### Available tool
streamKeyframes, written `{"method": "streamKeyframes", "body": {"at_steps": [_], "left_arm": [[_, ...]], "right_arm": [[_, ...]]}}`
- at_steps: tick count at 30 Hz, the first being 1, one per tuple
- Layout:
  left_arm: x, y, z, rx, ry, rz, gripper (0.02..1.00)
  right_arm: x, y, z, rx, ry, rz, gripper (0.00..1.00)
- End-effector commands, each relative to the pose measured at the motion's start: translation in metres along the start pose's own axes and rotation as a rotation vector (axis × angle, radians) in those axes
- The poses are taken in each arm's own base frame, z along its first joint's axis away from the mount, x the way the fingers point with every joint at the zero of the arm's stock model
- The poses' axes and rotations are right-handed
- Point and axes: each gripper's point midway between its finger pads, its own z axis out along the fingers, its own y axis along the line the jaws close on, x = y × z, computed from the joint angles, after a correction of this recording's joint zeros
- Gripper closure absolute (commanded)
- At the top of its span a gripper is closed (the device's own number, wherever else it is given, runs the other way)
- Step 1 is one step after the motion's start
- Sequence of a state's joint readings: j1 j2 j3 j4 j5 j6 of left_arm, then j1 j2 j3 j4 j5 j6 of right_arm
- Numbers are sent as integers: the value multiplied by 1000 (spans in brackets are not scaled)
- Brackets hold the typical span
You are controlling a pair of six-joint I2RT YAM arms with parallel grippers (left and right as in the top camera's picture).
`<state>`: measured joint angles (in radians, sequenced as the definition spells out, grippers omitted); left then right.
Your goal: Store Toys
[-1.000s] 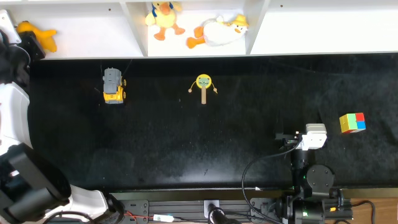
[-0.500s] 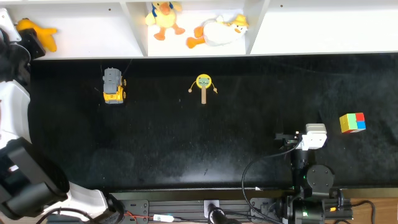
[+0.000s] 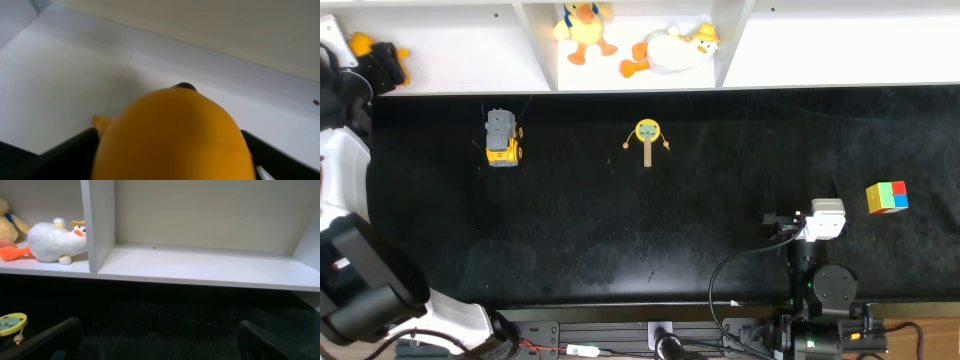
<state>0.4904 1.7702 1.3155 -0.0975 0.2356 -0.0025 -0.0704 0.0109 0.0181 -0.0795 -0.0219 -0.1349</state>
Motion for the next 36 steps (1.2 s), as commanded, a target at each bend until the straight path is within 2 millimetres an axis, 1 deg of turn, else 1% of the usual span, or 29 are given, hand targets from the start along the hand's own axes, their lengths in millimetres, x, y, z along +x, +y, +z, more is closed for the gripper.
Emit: {"method": "streamKeyframes", "body": {"at_steps": [1, 10, 13, 18, 20, 22, 25, 27, 31, 33, 36], "left_arm": [[-3, -4, 3, 15, -13, 0, 20], [-4, -4, 3, 15, -17, 1, 20], [-2, 1, 0, 6, -4, -2, 18], [1, 11, -18, -21, 9, 8, 20], [6, 15, -27, -30, 6, 8, 20], [18, 16, -36, -36, 14, 0, 20], [39, 9, -48, -29, 42, -5, 20], [55, -4, -58, -11, 58, 3, 20], [87, -37, -81, 40, 84, 34, 20], [111, -55, -90, 75, 113, 42, 20], [150, -82, -97, 131, 187, 21, 20]], "right_arm": [[4, 0, 0, -1, 1, 4, 5], [4, 0, 0, -1, 1, 4, 5], [4, 0, 0, -1, 1, 4, 7], [4, 0, 0, -1, 1, 4, 5], [4, 0, 0, -1, 1, 4, 7], [4, 0, 0, -1, 1, 4, 5], [4, 0, 0, -1, 1, 4, 5], [4, 0, 0, -1, 1, 4, 5], [4, 0, 0, -1, 1, 4, 5], [4, 0, 0, -1, 1, 4, 5], [4, 0, 0, -1, 1, 4, 5]]}}
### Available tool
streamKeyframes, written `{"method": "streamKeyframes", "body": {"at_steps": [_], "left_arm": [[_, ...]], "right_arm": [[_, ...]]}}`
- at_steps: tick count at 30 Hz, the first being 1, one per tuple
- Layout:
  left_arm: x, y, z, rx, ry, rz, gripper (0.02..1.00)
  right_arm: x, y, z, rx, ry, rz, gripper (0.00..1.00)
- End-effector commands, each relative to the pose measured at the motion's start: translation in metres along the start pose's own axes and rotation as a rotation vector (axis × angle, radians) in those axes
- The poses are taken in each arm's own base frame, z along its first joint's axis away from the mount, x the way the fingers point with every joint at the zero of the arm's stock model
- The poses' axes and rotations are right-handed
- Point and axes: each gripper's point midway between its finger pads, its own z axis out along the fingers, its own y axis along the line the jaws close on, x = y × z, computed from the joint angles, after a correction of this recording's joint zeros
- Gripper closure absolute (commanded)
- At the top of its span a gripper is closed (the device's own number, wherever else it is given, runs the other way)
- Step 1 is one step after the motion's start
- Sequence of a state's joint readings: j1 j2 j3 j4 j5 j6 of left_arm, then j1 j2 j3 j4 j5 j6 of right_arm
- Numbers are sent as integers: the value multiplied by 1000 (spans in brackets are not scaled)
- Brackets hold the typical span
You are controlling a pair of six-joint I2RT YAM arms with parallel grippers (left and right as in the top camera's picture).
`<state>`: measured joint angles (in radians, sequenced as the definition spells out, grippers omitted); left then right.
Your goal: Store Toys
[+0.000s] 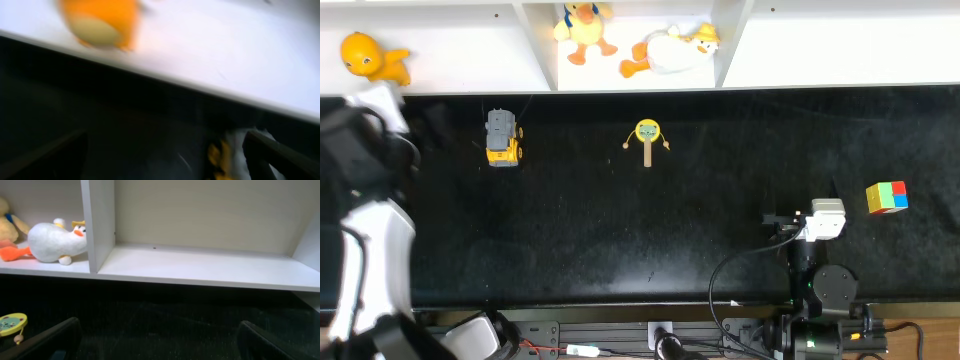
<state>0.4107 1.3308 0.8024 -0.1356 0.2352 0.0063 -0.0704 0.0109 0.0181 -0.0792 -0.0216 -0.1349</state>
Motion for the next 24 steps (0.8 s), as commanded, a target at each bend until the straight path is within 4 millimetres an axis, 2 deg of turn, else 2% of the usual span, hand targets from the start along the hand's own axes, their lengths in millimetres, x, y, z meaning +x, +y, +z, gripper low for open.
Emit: {"method": "streamKeyframes", "body": {"at_steps": [1, 5, 14, 24], "left_arm": [[51, -41, -3, 87, 94, -4, 20], [74, -68, -3, 122, 177, 43, 20], [100, -83, 10, 136, 264, 88, 20], [91, -80, 31, 129, 219, 204, 20]], "right_arm": [[4, 0, 0, -2, 2, 4, 7], [4, 0, 0, -2, 2, 4, 5], [4, 0, 0, -2, 2, 4, 5], [4, 0, 0, -2, 2, 4, 7]]}}
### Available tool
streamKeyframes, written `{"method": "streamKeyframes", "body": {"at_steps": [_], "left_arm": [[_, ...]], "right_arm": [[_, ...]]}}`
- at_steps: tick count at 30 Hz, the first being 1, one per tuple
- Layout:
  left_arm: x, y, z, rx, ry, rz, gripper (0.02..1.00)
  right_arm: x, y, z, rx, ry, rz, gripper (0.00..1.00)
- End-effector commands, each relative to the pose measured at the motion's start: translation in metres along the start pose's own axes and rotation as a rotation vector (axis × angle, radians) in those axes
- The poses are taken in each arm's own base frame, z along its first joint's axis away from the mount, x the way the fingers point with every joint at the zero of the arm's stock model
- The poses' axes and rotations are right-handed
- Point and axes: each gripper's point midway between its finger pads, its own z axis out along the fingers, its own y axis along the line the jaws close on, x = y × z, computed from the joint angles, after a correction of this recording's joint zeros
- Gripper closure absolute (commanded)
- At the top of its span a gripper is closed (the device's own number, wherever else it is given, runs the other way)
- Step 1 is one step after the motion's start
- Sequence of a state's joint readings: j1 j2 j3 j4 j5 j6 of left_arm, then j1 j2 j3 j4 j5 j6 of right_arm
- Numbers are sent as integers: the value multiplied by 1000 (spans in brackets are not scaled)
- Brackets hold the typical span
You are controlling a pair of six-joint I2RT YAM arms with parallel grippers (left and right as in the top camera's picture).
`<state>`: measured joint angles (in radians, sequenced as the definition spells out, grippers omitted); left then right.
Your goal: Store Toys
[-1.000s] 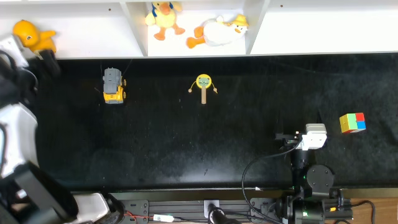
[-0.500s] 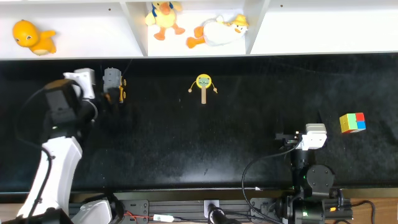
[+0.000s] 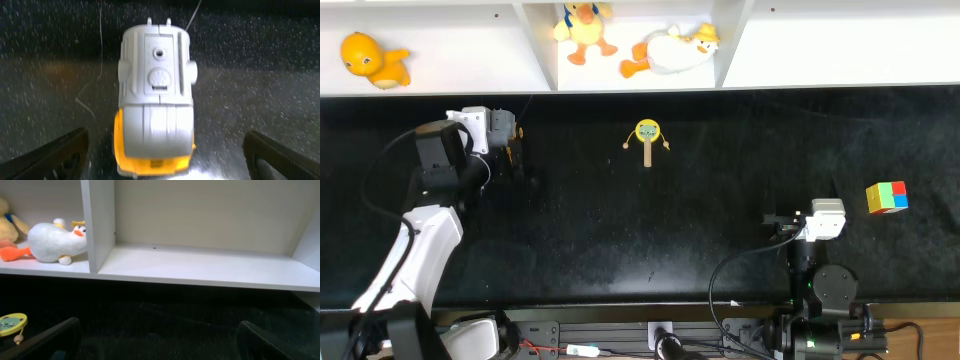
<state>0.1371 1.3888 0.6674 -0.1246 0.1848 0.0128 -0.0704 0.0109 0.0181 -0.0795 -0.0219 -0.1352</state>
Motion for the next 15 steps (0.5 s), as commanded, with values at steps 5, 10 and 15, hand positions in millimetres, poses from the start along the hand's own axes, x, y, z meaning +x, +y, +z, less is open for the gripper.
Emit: {"method": "streamKeyframes", "body": {"at_steps": [5, 10, 15], "left_arm": [[3, 11, 16, -49, 39, 44, 18], [2, 12, 19, -49, 42, 43, 202], [0, 12, 20, -49, 37, 44, 369]], "right_arm": [[4, 0, 0, -1, 1, 4, 7], [4, 0, 0, -1, 1, 4, 5], [4, 0, 0, -1, 1, 4, 3]]}}
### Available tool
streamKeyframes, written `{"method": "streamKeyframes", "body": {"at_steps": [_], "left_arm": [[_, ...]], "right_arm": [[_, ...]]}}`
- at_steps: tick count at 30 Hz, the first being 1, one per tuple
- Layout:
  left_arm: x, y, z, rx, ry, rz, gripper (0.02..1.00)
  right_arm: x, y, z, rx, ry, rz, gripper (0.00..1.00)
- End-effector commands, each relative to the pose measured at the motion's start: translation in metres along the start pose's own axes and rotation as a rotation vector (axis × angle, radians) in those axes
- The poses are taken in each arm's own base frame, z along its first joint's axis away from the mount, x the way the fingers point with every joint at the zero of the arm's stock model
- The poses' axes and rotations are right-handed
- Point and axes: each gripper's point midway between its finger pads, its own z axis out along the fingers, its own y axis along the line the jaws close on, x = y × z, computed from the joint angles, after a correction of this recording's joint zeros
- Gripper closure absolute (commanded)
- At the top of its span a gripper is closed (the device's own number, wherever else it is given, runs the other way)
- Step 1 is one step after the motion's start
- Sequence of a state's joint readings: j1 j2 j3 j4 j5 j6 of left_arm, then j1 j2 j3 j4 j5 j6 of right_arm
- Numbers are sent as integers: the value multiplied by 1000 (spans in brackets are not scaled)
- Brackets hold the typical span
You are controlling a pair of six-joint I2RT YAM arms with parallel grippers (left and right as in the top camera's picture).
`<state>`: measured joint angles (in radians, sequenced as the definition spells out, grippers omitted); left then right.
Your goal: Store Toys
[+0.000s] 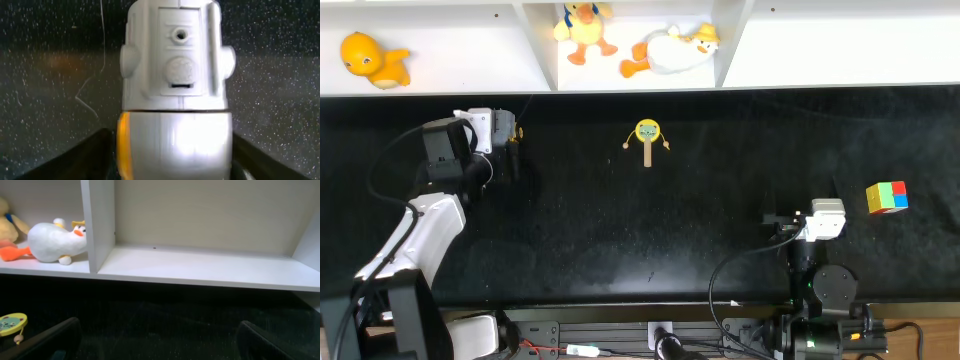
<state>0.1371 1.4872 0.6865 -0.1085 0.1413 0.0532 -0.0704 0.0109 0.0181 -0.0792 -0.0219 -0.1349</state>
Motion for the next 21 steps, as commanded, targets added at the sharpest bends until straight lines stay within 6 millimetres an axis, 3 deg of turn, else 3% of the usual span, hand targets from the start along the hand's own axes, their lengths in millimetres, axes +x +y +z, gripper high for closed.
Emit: {"method": "streamKeyframes", "body": {"at_steps": [1, 6, 14, 21], "left_arm": [[-13, 1, -1, -9, -28, 13, 397], [-13, 1, -1, -12, -30, 13, 553], [-16, 2, -13, -25, -37, 15, 577], [-15, 2, -44, -51, -40, 15, 592]], "right_arm": [[4, 0, 0, -1, 2, 4, 5], [4, 0, 0, -1, 2, 4, 5], [4, 0, 0, -1, 2, 4, 5], [4, 0, 0, -1, 2, 4, 5]]}}
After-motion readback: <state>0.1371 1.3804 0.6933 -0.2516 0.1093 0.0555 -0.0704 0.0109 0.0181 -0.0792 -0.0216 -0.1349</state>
